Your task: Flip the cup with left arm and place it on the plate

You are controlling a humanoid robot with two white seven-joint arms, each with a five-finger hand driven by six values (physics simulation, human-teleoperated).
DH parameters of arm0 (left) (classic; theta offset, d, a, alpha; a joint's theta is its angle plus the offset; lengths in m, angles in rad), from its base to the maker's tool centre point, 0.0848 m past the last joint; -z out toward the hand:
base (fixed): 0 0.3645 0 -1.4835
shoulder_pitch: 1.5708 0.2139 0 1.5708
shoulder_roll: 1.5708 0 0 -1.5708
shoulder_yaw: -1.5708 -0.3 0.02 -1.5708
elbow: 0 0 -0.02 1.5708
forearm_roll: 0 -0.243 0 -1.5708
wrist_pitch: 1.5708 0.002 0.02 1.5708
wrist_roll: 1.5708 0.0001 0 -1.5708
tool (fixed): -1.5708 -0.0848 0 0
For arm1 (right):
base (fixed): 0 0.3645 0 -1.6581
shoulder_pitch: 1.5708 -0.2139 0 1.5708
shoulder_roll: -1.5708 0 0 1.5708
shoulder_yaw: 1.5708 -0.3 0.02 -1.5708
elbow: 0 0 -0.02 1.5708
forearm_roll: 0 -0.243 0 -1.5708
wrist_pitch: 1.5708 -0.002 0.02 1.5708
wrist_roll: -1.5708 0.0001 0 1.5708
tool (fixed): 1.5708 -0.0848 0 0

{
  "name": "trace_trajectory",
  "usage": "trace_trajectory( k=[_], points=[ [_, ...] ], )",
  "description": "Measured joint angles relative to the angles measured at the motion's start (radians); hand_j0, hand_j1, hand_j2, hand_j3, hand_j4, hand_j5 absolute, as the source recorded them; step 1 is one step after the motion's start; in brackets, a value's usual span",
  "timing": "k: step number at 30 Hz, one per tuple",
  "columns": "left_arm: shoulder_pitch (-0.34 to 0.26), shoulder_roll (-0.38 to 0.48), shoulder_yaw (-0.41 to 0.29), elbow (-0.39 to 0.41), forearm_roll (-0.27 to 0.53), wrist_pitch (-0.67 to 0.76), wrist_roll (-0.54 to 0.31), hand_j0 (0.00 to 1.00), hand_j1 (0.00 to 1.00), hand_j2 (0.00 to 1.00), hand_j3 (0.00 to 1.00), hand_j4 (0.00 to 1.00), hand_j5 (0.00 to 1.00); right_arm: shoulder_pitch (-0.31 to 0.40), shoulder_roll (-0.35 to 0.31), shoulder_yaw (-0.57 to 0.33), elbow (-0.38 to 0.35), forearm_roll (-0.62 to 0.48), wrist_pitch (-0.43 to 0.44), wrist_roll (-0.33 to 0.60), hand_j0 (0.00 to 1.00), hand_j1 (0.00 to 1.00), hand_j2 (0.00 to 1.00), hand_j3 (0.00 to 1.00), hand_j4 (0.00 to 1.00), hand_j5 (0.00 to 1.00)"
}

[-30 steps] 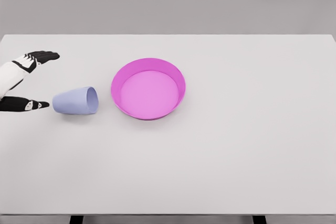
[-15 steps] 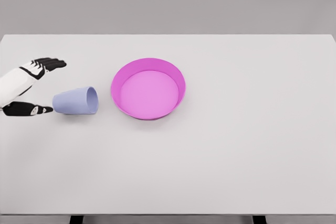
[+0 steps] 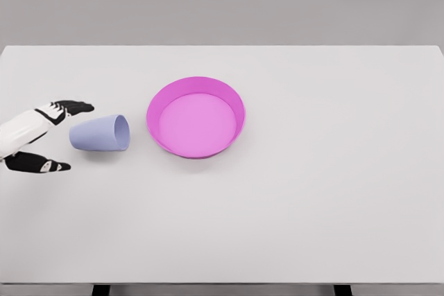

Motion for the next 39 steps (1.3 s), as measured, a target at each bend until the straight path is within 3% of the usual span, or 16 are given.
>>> trace_trajectory(
  k=[8,16,23,25,29,39],
  points=[
    [-0.023,0.077,-0.070,-0.003,0.045,0.000,0.003,1.00,1.00,1.00,1.00,1.00,1.00,0.000,0.000,0.000,0.000,0.000,0.000,0.000,1.00,1.00,1.00,1.00,1.00,1.00],
    [-0.098,0.091,-0.092,0.005,0.068,0.006,-0.002,1.00,1.00,1.00,1.00,1.00,1.00,0.000,0.000,0.000,0.000,0.000,0.000,0.000,1.00,1.00,1.00,1.00,1.00,1.00],
    [-0.129,0.073,-0.148,0.006,0.067,0.206,-0.005,1.00,1.00,1.00,1.00,1.00,1.00,0.000,0.000,0.000,0.000,0.000,0.000,0.000,1.00,1.00,1.00,1.00,1.00,1.00],
    [-0.182,0.066,-0.170,0.007,0.069,0.256,-0.005,1.00,1.00,1.00,1.00,1.00,1.00,0.000,0.000,0.000,0.000,0.000,0.000,0.000,1.00,1.00,1.00,1.00,1.00,1.00],
    [-0.196,0.058,-0.223,0.007,0.068,0.349,-0.005,1.00,1.00,1.00,1.00,1.00,1.00,0.000,0.000,0.000,0.000,0.000,0.000,0.000,1.00,1.00,1.00,1.00,1.00,1.00],
    [-0.224,0.032,-0.331,-0.001,0.070,0.413,0.000,1.00,1.00,1.00,1.00,1.00,1.00,0.000,0.000,0.000,0.000,0.000,0.000,0.000,1.00,1.00,1.00,1.00,1.00,1.00]
  ],
)
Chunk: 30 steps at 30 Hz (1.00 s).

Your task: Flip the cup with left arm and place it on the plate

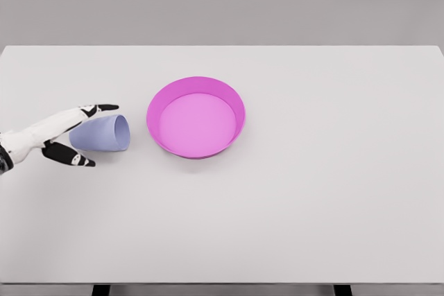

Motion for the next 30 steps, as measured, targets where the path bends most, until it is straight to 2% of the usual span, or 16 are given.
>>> trace_trajectory(
  k=[13,22,30],
  points=[
    [-0.101,-0.047,-0.090,0.050,-0.002,0.048,-0.004,1.00,1.00,1.00,1.00,1.00,1.00,0.000,0.000,0.000,0.000,0.000,0.000,0.000,1.00,1.00,1.00,1.00,1.00,1.00],
    [-0.109,-0.069,-0.114,0.085,0.007,0.051,-0.003,0.79,0.79,0.79,0.79,0.79,0.79,0.000,0.000,0.000,0.000,0.000,0.000,0.000,1.00,1.00,1.00,1.00,1.00,1.00],
    [-0.114,-0.081,-0.116,0.088,0.004,0.048,-0.003,0.74,0.74,0.74,0.74,0.74,0.74,0.000,0.000,0.000,0.000,0.000,0.000,0.000,1.00,1.00,1.00,1.00,1.00,1.00]
  ],
)
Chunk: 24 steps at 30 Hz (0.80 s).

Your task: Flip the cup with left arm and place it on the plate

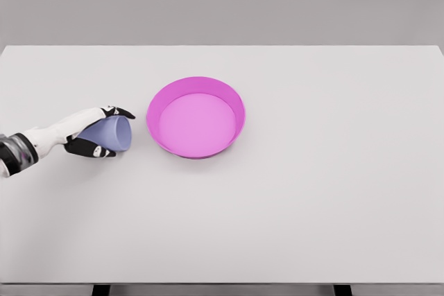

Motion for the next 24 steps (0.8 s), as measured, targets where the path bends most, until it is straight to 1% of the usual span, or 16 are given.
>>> trace_trajectory(
  k=[3,12,18,24],
  points=[
    [-0.011,-0.012,0.004,0.000,0.009,-0.006,0.001,0.74,0.74,0.74,0.74,0.74,0.74,0.000,0.000,0.000,0.000,0.000,0.000,0.000,1.00,1.00,1.00,1.00,1.00,1.00],
    [-0.012,-0.009,0.019,-0.007,0.086,-0.033,0.001,0.73,0.73,0.73,0.73,0.73,0.73,0.000,0.000,0.000,0.000,0.000,0.000,0.000,1.00,1.00,1.00,1.00,1.00,1.00],
    [-0.011,0.001,0.050,-0.011,0.139,-0.056,-0.001,0.73,0.73,0.73,0.73,0.73,0.73,0.000,0.000,0.000,0.000,0.000,0.000,0.000,1.00,1.00,1.00,1.00,1.00,1.00],
    [-0.011,0.006,0.083,-0.013,0.194,-0.123,-0.002,0.73,0.73,0.73,0.73,0.73,0.73,0.000,0.000,0.000,0.000,0.000,0.000,0.000,1.00,1.00,1.00,1.00,1.00,1.00]
  ],
)
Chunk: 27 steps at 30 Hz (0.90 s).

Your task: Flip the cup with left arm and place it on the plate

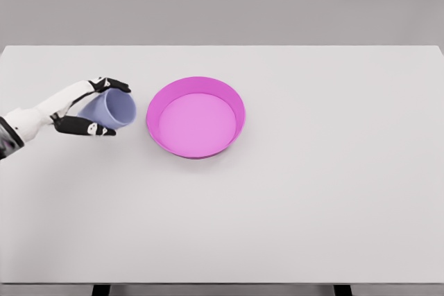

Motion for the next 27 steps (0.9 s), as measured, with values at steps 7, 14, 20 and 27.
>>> trace_trajectory(
  k=[7,14,20,27],
  points=[
    [-0.012,-0.043,0.007,-0.022,0.027,-0.034,0.000,0.73,0.73,0.73,0.73,0.73,0.73,0.000,0.000,0.000,0.000,0.000,0.000,0.000,1.00,1.00,1.00,1.00,1.00,1.00],
    [-0.031,-0.129,-0.008,-0.050,0.029,-0.038,-0.001,0.73,0.73,0.73,0.73,0.73,0.73,0.000,0.000,0.000,0.000,0.000,0.000,0.000,1.00,1.00,1.00,1.00,1.00,1.00],
    [-0.035,-0.198,-0.012,-0.069,0.023,-0.038,-0.002,0.72,0.72,0.72,0.72,0.72,0.72,0.000,0.000,0.000,0.000,0.000,0.000,0.000,1.00,1.00,1.00,1.00,1.00,1.00],
    [-0.026,-0.322,-0.018,-0.050,0.018,-0.021,-0.001,0.73,0.73,0.73,0.73,0.73,0.73,0.000,0.000,0.000,0.000,0.000,0.000,0.000,1.00,1.00,1.00,1.00,1.00,1.00]
  ],
)
